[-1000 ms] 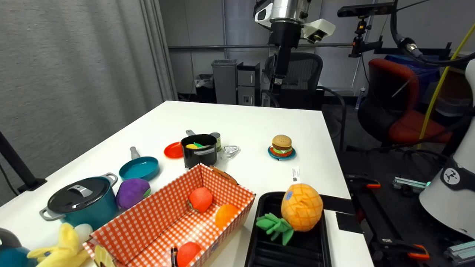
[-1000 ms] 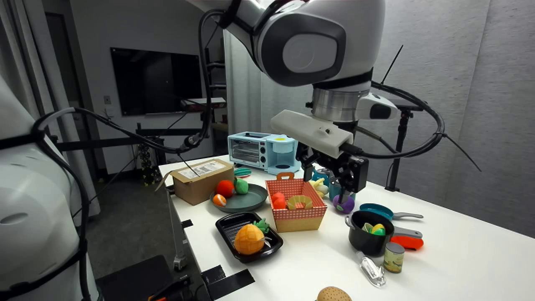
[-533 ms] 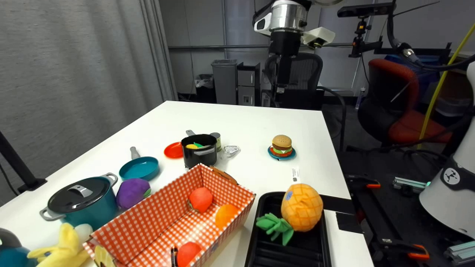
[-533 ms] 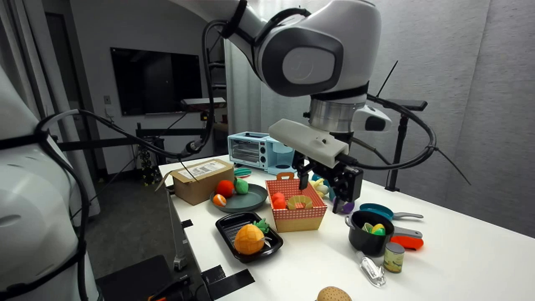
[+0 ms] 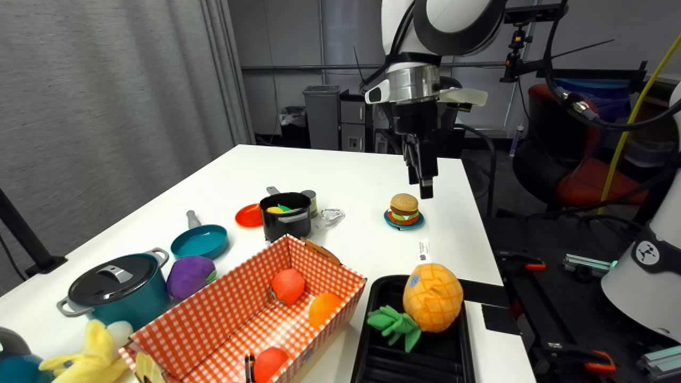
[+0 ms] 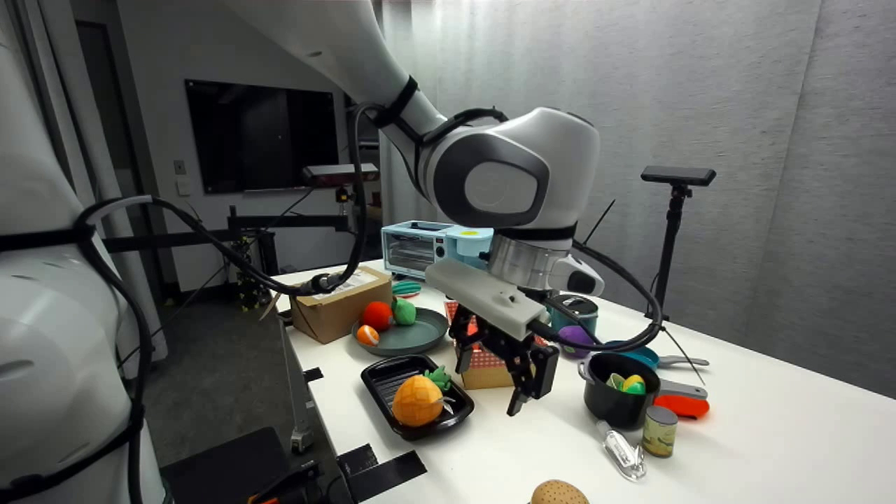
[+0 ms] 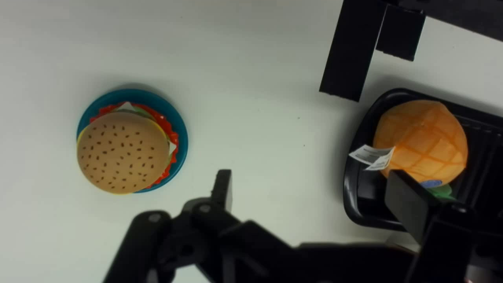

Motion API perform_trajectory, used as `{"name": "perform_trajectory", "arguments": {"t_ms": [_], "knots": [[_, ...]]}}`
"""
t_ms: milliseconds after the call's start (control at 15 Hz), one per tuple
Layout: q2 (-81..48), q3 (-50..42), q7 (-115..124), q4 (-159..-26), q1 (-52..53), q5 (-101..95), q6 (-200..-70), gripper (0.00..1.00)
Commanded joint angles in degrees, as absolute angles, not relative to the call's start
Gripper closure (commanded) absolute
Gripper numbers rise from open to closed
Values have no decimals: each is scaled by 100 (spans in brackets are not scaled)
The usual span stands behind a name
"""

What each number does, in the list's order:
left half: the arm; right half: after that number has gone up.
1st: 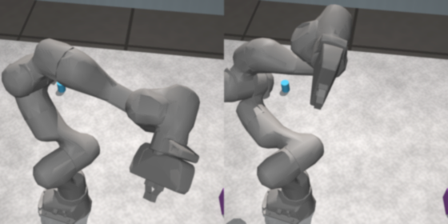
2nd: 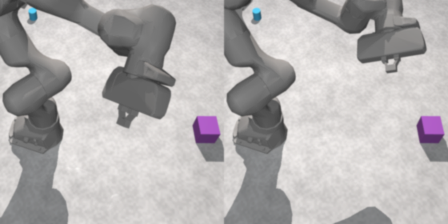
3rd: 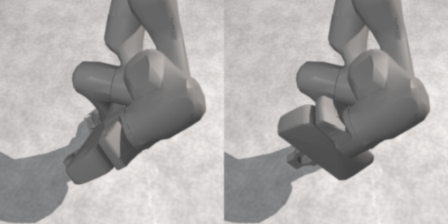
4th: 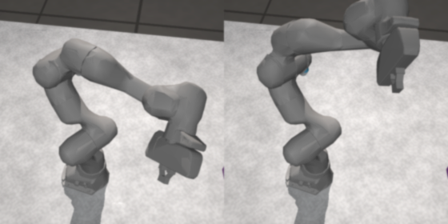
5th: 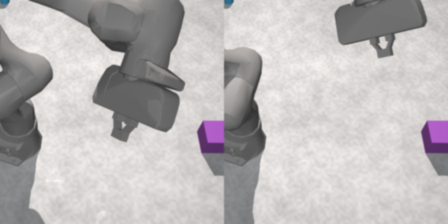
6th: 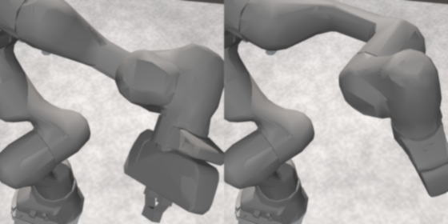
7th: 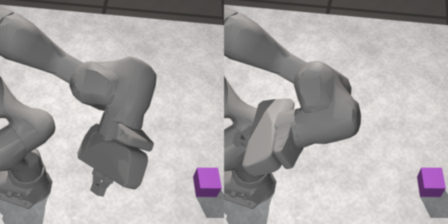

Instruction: Take the fruit pineapple toy from the black tray and put it in the orange box

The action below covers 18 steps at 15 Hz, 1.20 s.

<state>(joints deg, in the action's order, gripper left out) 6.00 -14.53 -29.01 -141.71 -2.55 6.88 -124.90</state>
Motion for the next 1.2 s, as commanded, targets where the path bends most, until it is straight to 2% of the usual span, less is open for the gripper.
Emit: {"name": "perform_trajectory", "arguments": {"t_ms": [0,1133], "knots": [[405,-1197,-2867,-14207,-407,373,-12356,0],[-821,-151,-2612,-13861,-138,-941,-12083,0]]}}
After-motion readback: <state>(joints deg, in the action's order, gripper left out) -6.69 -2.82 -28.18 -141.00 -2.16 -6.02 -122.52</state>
